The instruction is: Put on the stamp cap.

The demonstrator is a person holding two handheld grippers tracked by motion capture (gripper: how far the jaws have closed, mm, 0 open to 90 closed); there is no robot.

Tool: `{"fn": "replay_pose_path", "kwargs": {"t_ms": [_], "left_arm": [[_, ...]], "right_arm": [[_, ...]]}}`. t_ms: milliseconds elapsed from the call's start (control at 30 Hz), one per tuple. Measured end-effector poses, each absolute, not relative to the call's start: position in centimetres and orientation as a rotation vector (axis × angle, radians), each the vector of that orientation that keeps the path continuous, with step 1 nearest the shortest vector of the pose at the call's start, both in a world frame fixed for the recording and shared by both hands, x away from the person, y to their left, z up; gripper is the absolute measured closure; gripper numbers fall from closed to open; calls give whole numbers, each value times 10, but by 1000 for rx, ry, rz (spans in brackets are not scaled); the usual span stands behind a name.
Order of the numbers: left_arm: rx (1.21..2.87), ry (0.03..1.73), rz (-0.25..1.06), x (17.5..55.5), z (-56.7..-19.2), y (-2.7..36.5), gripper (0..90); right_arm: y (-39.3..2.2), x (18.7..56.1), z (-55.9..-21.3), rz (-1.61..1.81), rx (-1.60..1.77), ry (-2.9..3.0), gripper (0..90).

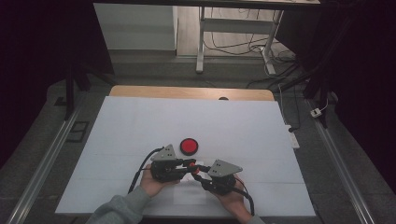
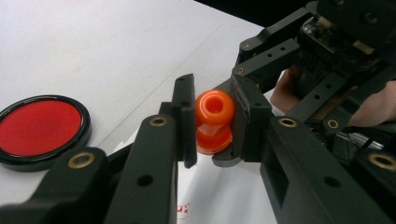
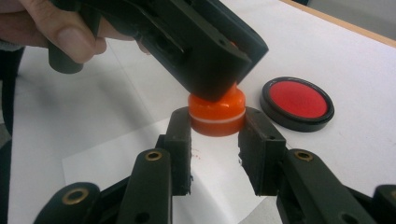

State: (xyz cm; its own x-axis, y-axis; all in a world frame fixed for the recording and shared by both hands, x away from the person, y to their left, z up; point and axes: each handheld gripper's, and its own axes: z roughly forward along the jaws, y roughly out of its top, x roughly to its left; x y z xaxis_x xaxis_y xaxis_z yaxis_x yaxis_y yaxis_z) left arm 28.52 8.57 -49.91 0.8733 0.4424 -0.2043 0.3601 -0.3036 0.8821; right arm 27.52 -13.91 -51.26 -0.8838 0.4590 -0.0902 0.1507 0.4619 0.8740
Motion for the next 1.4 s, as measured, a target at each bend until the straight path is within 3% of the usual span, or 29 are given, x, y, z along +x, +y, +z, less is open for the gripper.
{"fn": "replay_pose_path", "kwargs": {"t_ms": [600,867,1400], "left_arm": [[1932,610,89,284,-498,85,725],[1908,611,88,284,-493,89,725],[1891,629,107,287,-488,98,725]], "right_arm": [[-140,277,-515,1409,508,2416,638],[-140,277,-515,1416,508,2410,551],[-165,282,-510,1425,591,2373,477]]}}
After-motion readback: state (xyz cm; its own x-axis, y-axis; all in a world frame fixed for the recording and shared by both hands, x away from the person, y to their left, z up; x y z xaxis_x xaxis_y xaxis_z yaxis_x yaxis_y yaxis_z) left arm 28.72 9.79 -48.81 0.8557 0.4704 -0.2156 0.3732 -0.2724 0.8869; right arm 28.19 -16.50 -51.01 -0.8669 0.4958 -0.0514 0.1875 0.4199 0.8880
